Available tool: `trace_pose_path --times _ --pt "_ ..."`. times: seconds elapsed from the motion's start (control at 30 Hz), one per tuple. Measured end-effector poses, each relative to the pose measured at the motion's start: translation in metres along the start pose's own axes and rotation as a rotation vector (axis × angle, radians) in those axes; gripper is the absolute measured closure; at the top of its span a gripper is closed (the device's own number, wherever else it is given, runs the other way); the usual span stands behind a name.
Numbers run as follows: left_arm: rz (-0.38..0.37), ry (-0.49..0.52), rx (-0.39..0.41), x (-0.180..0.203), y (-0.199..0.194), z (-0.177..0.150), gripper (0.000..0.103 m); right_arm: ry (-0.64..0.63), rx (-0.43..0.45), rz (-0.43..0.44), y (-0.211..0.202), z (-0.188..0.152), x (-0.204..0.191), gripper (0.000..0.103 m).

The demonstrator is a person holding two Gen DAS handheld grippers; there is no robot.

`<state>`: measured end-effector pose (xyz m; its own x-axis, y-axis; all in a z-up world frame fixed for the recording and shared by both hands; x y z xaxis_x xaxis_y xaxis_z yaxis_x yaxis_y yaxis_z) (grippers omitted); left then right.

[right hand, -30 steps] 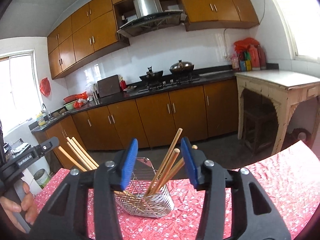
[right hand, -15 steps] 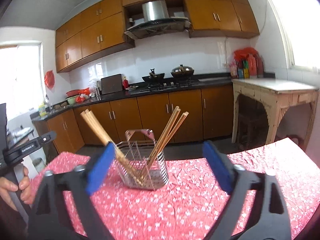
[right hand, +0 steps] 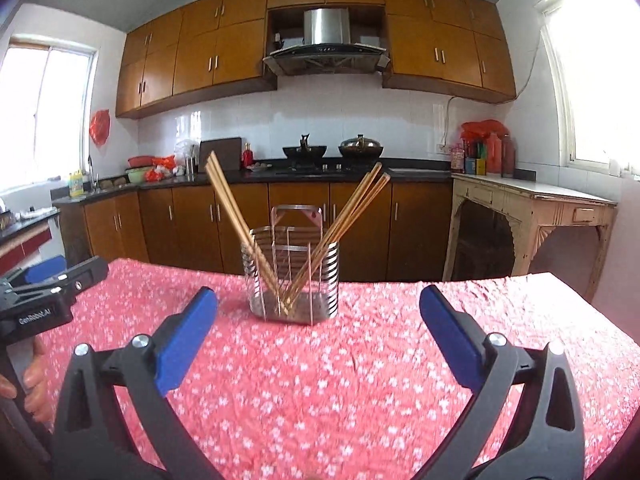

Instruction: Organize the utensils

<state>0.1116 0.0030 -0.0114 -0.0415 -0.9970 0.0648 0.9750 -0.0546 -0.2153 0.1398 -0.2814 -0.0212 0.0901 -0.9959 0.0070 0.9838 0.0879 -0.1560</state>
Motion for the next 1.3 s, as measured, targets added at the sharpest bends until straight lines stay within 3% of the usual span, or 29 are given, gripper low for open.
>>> trace_pose_path --times 0.33,1.3 --pt "0.040 0.105 0.027 0.021 -0.017 -0.024 0.002 -0.021 0.012 0.005 -0.013 -0.022 -0.009 0.004" --pt "0.030 0.078 0.053 0.016 -0.024 -0.035 0.002 0.014 0.061 -0.002 -0.023 -0.032 -0.004 0.004"
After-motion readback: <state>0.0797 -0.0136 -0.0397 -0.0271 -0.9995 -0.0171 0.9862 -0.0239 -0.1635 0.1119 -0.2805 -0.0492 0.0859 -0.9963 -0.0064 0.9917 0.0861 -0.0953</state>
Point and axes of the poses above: each gripper's, at about its wrist camera, not at the fingertips, and y roughly the way its jaws point, x to its right, z to its top, the point moved 1 cm from there along y, roughly the way its jaws point, and after that the axes turned 5 degrees about x, right-handed, at the moved point
